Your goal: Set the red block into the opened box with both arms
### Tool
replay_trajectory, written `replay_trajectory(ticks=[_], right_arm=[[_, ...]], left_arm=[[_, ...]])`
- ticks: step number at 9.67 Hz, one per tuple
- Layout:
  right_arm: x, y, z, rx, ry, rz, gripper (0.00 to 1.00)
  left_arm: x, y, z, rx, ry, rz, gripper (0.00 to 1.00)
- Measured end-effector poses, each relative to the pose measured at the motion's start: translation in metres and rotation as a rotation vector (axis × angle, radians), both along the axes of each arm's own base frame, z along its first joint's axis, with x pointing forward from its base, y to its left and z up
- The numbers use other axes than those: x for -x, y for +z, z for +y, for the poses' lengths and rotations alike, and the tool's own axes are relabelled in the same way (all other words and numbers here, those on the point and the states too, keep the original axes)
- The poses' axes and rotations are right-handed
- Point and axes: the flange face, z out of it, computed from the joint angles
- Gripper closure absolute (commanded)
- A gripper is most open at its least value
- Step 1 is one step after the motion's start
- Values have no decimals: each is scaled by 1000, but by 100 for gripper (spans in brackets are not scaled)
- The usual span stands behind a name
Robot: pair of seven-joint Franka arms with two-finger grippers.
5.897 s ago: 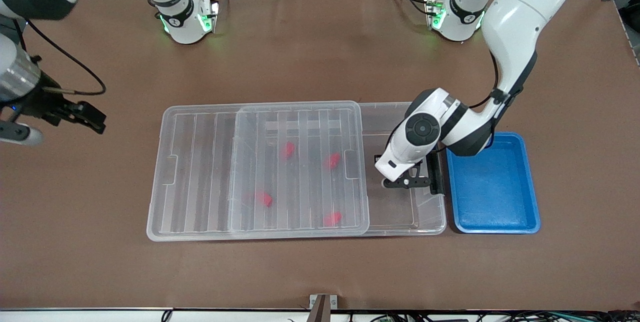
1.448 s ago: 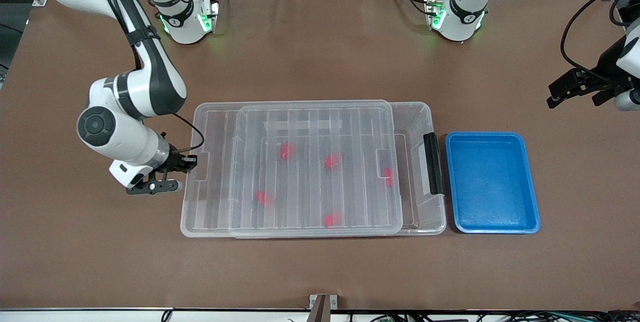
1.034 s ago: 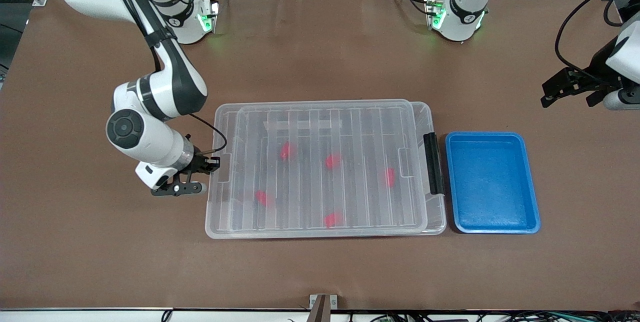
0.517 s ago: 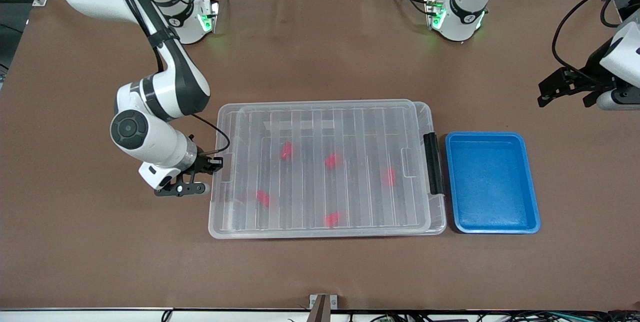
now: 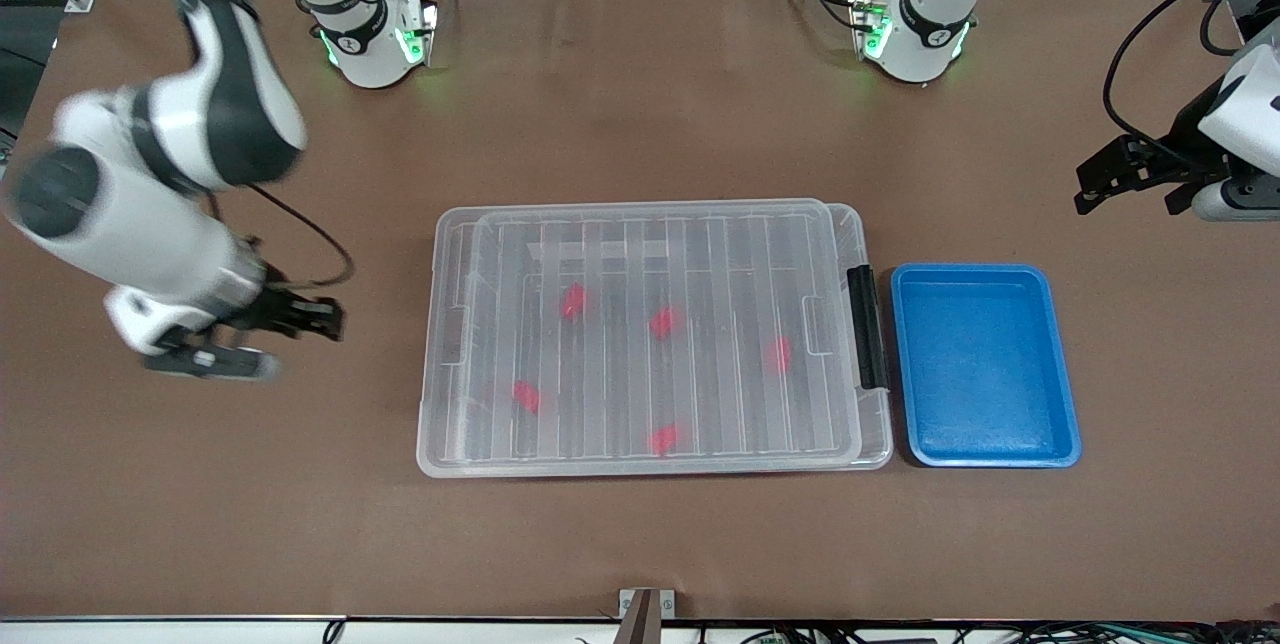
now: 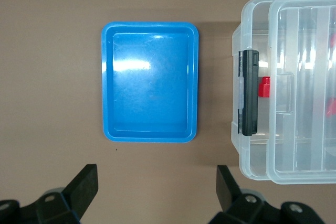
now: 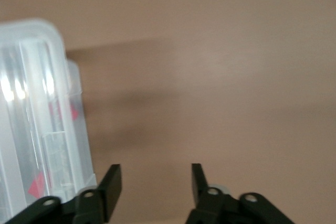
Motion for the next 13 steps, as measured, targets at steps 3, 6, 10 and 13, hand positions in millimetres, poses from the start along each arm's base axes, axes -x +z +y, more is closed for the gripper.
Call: replay_trajectory(ticks=[3, 6, 10, 13], right_arm=[[78, 104, -74, 11, -91, 47, 0], [95, 128, -94, 14, 3, 58, 0], [94, 128, -107, 18, 49, 57, 0], [94, 127, -116, 17, 40, 59, 0]], left_arm=[[0, 0, 1, 0, 2, 1, 0], [0, 0, 1, 0, 4, 1, 1], [0, 0, 6, 0, 14, 1, 0], [0, 0, 6, 0, 15, 1, 1]])
